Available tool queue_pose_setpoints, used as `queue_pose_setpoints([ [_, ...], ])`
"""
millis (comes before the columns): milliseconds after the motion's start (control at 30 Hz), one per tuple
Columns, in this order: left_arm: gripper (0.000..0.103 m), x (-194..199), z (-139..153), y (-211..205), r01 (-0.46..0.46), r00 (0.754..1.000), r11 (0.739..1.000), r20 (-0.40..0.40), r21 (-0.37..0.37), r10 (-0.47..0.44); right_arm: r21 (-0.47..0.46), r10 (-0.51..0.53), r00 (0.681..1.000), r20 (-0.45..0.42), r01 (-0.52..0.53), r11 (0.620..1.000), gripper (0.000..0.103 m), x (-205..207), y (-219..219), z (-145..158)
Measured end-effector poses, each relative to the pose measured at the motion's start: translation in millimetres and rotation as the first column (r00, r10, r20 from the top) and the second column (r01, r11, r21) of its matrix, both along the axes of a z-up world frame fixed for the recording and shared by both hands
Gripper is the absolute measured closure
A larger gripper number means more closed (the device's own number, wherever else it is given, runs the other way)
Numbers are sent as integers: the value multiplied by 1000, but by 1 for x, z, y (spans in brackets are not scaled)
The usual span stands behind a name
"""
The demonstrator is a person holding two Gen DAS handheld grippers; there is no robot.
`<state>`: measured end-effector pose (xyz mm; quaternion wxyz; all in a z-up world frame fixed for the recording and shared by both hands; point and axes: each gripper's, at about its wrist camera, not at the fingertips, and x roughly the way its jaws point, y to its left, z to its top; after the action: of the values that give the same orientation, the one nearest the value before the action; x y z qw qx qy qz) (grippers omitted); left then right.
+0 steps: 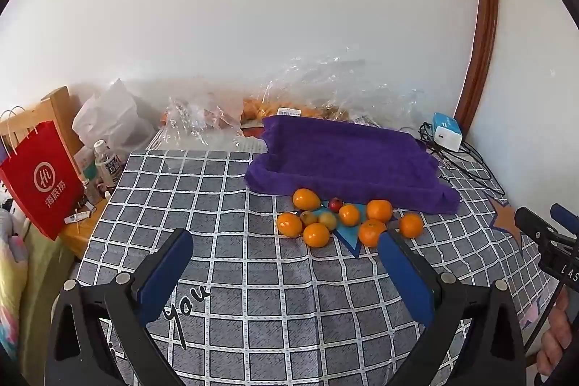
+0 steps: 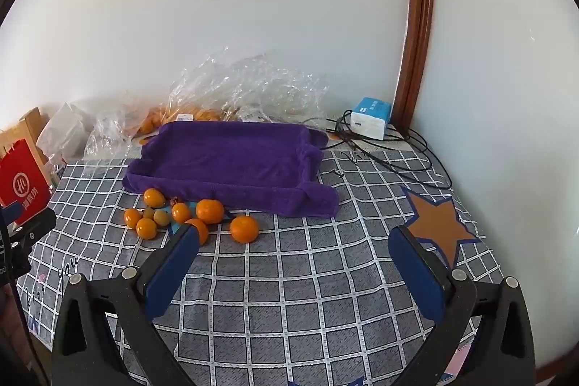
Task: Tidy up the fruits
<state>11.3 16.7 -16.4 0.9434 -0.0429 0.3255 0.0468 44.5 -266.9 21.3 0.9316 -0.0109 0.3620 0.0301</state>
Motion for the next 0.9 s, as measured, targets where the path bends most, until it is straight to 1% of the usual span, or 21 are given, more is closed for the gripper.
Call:
queue_pose_setpoints([
  [333, 0, -2, 3, 0, 2, 1000, 1000, 14, 0, -2, 7, -3, 1000, -1, 3, 1000, 0, -1, 0, -2],
  [533, 0, -2, 5, -2, 3, 1000, 1000, 18, 14, -3, 37, -7, 1000, -5, 8, 999, 0, 0, -3, -2],
  [900, 0, -1, 8, -4, 3, 1000, 1000, 19, 16, -3, 38, 0, 1000, -5, 0, 999, 0, 0, -3, 1],
])
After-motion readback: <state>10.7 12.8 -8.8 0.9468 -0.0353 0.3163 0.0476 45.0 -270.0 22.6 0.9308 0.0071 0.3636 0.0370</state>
